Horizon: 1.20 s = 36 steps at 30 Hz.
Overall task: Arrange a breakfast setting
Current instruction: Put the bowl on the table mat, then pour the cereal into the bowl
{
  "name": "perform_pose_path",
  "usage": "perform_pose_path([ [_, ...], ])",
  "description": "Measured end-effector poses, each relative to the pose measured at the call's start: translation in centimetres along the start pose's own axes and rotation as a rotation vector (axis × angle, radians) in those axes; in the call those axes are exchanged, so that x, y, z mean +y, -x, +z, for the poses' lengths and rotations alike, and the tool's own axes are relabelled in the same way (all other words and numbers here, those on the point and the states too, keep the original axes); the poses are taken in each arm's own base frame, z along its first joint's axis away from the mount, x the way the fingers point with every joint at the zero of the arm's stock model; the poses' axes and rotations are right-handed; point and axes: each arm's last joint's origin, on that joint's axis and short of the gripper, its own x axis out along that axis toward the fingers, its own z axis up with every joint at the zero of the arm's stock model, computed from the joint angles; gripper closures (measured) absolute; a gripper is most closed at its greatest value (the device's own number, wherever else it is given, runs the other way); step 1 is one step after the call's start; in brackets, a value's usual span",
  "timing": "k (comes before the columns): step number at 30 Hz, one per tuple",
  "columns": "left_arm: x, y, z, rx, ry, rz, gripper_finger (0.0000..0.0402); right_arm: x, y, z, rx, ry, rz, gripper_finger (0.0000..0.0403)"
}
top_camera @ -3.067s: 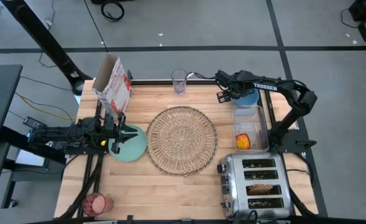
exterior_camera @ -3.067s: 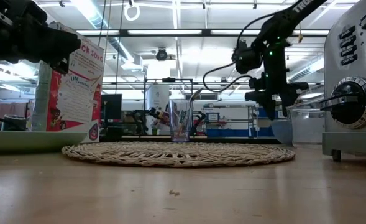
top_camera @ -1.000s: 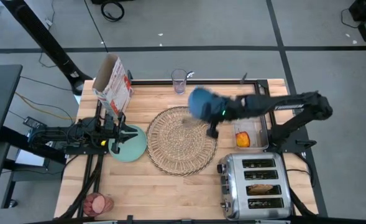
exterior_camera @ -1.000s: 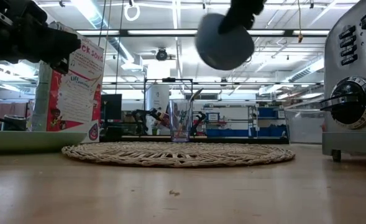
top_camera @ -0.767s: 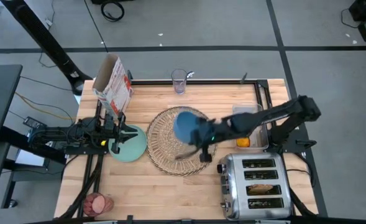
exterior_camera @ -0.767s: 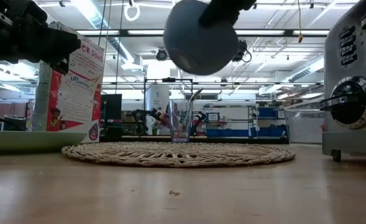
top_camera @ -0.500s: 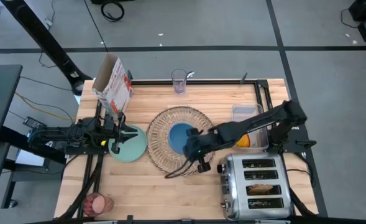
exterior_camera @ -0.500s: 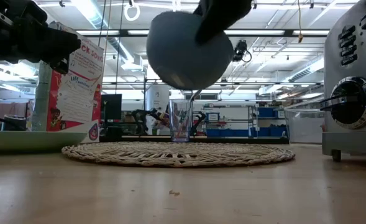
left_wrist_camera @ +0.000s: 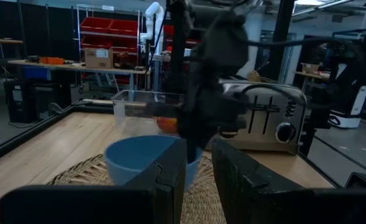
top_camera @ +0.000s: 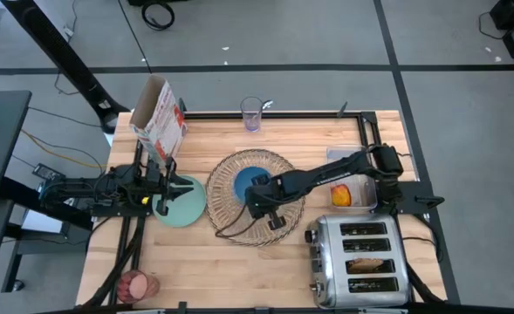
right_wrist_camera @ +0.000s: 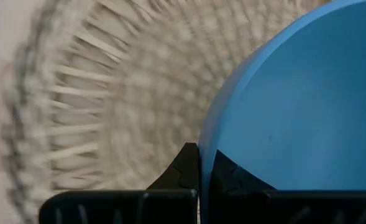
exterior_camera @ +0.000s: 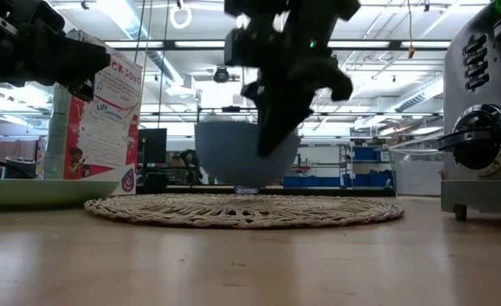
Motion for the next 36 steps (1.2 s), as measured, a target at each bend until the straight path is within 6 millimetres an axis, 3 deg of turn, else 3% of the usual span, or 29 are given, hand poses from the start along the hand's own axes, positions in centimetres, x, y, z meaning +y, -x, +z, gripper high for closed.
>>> perform_pose_path([
  [5,0.0,0.0,0.1,-0.014,0.003,-0.001,0.0317,-1.7,-0.2,-0.7,0.030,-0.043,-0.028,0.0396],
  [8,0.0,0.0,0.4,-0.041,0.102,-0.007,0.0317,-2.1,-0.5,-1.2,0.058,-0.057,0.003,0.0396],
  [17,-0.1,0.1,1.3,-0.132,0.254,-0.027,0.0317,-2.2,-0.7,-1.7,0.108,-0.069,0.031,0.0393],
  [22,-0.2,0.2,2.5,-0.206,0.255,-0.021,0.0317,-2.2,-0.7,-1.8,0.111,-0.069,0.022,0.0367],
  [30,-0.9,-0.1,7.5,-0.224,0.205,-0.044,0.0317,-2.2,-0.3,-1.9,0.122,-0.085,0.015,0.0306],
  [36,-1.0,-1.5,11.5,-0.132,0.185,0.073,0.0315,-1.9,3.3,-1.5,0.048,-0.082,0.000,0.0251],
])
